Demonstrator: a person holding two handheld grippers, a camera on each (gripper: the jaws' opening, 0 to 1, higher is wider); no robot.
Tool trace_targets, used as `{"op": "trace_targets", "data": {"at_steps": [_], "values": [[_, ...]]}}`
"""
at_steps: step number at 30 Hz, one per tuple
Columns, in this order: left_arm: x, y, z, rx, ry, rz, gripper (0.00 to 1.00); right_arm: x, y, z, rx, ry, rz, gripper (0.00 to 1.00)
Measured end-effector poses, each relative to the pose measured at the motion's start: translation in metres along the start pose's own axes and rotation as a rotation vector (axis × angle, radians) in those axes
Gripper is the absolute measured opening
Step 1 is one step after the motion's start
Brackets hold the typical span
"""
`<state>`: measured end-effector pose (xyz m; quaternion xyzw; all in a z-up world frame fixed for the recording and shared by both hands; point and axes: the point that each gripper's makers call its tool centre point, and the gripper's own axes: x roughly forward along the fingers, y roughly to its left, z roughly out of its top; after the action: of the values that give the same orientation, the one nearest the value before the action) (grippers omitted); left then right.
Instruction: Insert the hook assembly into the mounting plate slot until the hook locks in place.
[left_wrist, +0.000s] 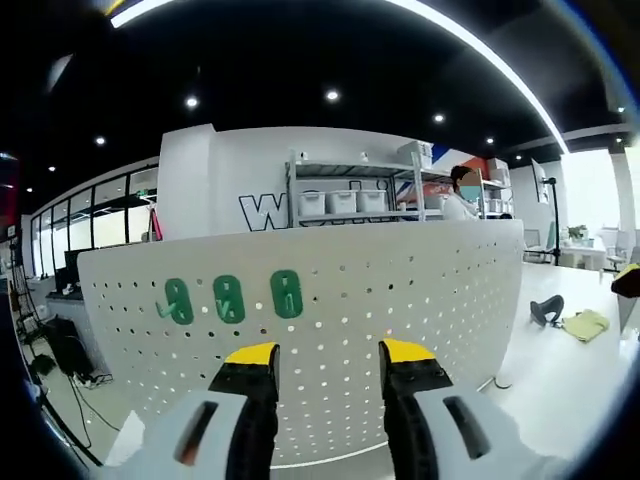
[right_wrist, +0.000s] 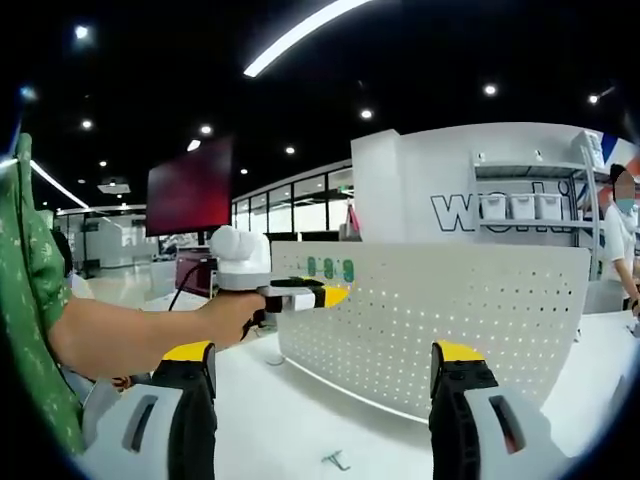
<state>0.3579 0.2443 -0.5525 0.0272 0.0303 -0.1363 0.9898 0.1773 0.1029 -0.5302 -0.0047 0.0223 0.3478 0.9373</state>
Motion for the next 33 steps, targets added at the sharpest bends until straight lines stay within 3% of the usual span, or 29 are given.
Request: {"op": "trace_targets", "data": {"at_steps": [17, 24, 33], "values": [[-0.025, -0.012, -0.014, 0.004, 0.017, -0.024, 0.41, -0.004, 0.004, 0.005, -0.006, -0.015, 0.001, 0.90], [-0.035, -0.022, -0.028, 0.013, 0.041, -0.047, 0.41, -0.008, 0.006, 0.003, -0.002, -0.015, -0.003, 0.90], [-0.047, -0.035, -0.059, 0.023, 0.103, -0.079, 0.40, -0.014, 0.009, -0.008, 0.010, 0.000, -0.007, 0.90]]}}
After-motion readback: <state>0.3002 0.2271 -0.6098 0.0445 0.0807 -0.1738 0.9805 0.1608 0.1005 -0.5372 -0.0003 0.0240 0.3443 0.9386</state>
